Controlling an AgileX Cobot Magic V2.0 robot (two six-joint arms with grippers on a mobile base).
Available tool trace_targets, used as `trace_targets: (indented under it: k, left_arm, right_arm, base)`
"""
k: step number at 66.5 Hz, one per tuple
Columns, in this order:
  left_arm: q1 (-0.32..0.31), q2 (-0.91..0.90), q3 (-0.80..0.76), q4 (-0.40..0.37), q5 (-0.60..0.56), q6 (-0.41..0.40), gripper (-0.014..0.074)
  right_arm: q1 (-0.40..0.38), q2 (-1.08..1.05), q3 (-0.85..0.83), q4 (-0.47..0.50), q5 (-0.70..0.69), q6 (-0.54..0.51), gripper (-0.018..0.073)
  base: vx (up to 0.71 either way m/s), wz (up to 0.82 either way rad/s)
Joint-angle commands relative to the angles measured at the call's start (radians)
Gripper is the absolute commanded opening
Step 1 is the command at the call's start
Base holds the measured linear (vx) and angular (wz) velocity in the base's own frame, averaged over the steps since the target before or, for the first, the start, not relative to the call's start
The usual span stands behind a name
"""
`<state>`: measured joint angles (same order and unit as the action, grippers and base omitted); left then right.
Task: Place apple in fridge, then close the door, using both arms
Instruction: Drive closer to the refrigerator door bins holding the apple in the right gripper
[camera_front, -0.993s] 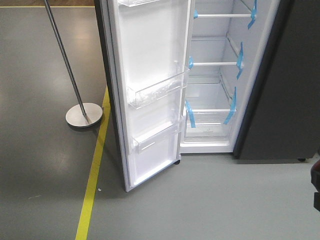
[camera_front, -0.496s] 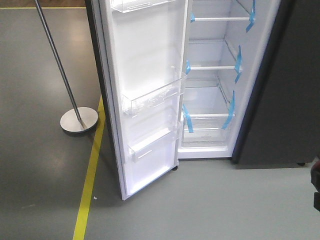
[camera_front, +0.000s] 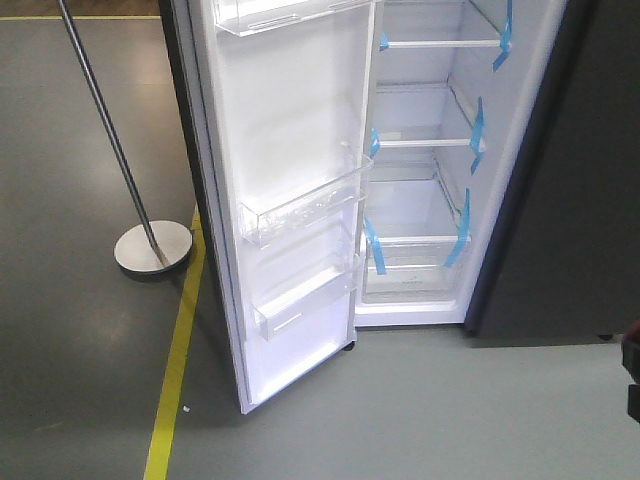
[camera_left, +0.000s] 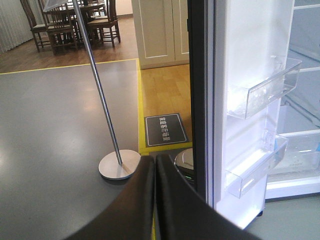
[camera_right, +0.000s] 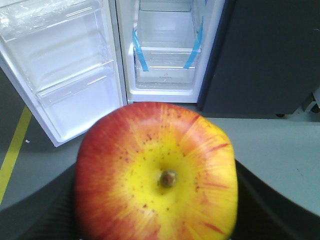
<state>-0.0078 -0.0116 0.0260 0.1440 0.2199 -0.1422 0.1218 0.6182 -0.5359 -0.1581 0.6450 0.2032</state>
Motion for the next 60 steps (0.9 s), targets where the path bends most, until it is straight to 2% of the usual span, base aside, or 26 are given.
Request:
trace_targets:
  k: [1,60]
  left_arm:
    - [-0.006,-0.014,0.019,-0.005,-0.072,-0.004,-0.0006]
    - [-0.006,-0.014,0.019,-0.005,-0.072,-0.004,-0.0006]
  right_arm:
    - [0.001,0.006,-0.030,-0.015,-0.073,-0.013,0.0153]
    - [0.001,0.006,-0.030,-0.015,-0.072,-0.013,0.0153]
  base:
    - [0.06,0.00]
    - [0.06,0.02]
